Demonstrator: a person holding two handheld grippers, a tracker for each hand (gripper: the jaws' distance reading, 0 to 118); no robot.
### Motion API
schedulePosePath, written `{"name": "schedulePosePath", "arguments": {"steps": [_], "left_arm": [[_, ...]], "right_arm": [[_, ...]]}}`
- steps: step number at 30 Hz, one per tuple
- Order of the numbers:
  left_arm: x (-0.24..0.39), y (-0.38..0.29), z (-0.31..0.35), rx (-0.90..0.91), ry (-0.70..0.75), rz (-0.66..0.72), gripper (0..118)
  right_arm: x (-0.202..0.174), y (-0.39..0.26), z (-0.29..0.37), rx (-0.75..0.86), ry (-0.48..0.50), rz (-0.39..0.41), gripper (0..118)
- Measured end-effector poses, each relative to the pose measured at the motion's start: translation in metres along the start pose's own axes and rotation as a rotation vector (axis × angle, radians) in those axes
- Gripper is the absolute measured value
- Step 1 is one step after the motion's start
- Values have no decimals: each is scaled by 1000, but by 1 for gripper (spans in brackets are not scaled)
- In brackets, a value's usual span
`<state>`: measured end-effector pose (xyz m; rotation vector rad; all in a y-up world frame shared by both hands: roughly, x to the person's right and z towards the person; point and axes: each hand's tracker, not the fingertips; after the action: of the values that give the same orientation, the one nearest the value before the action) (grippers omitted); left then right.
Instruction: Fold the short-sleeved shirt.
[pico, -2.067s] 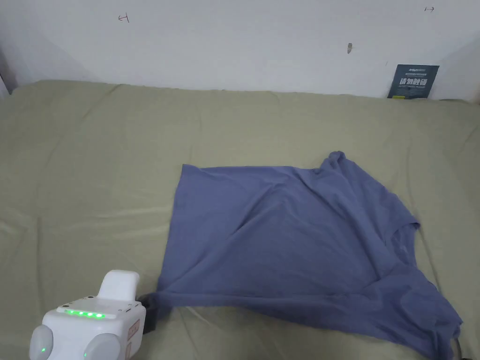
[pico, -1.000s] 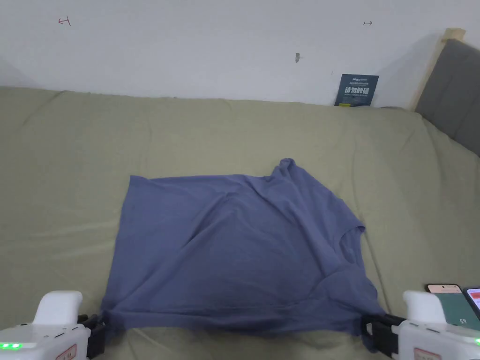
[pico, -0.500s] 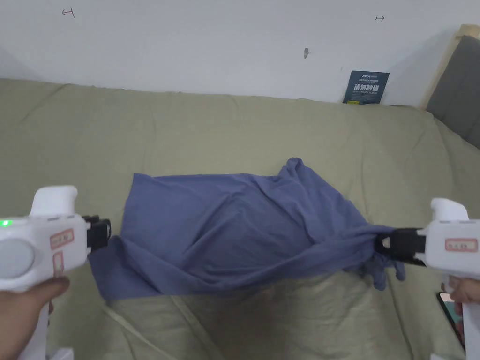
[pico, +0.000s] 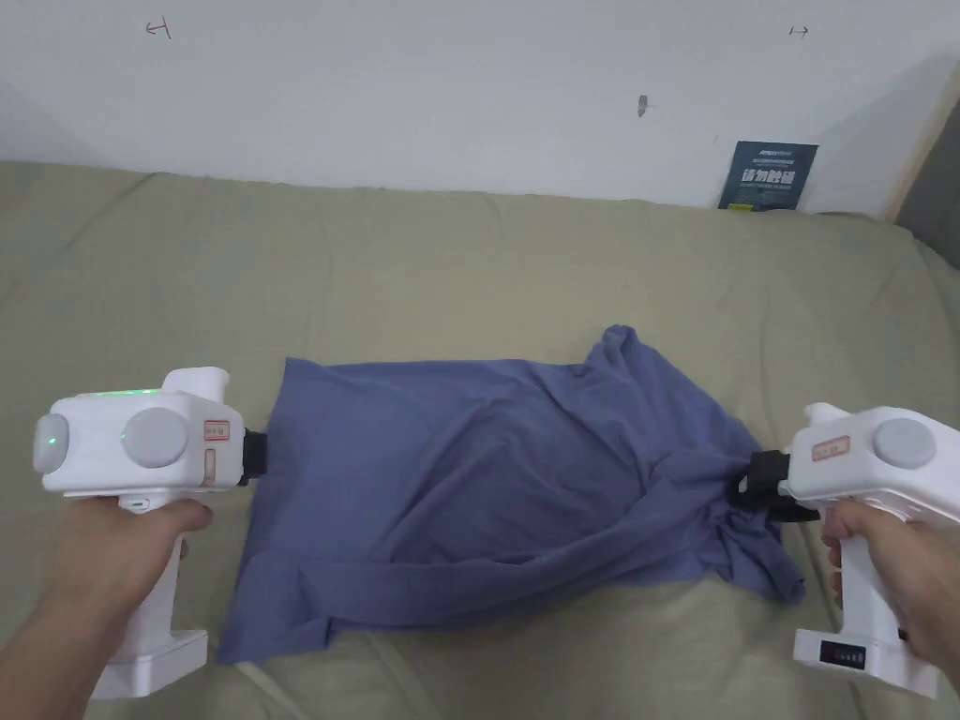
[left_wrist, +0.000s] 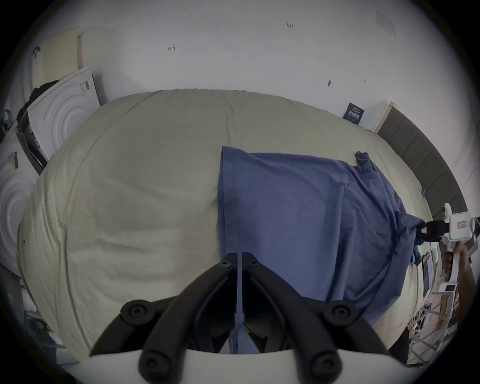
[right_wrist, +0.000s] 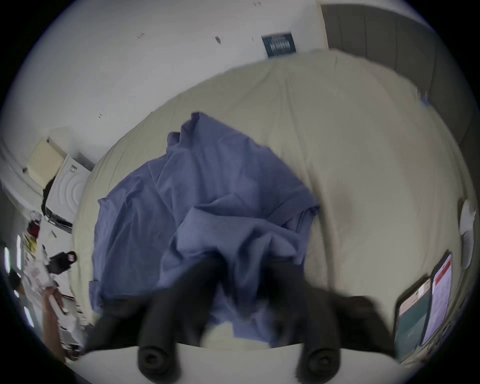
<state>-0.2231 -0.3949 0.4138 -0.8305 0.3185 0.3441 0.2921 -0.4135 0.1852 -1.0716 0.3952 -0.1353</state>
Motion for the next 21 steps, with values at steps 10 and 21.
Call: {"name": "schedulePosePath", "arguments": {"steps": [10, 21], "left_arm": [[-3, -99, 106, 150, -89, 9, 118], [9, -204, 104, 26, -37, 3, 4]], "right_arm": [[-16, -124, 117, 292, 102, 194, 117], [-26, -258, 159, 324, 107, 182, 0]]}}
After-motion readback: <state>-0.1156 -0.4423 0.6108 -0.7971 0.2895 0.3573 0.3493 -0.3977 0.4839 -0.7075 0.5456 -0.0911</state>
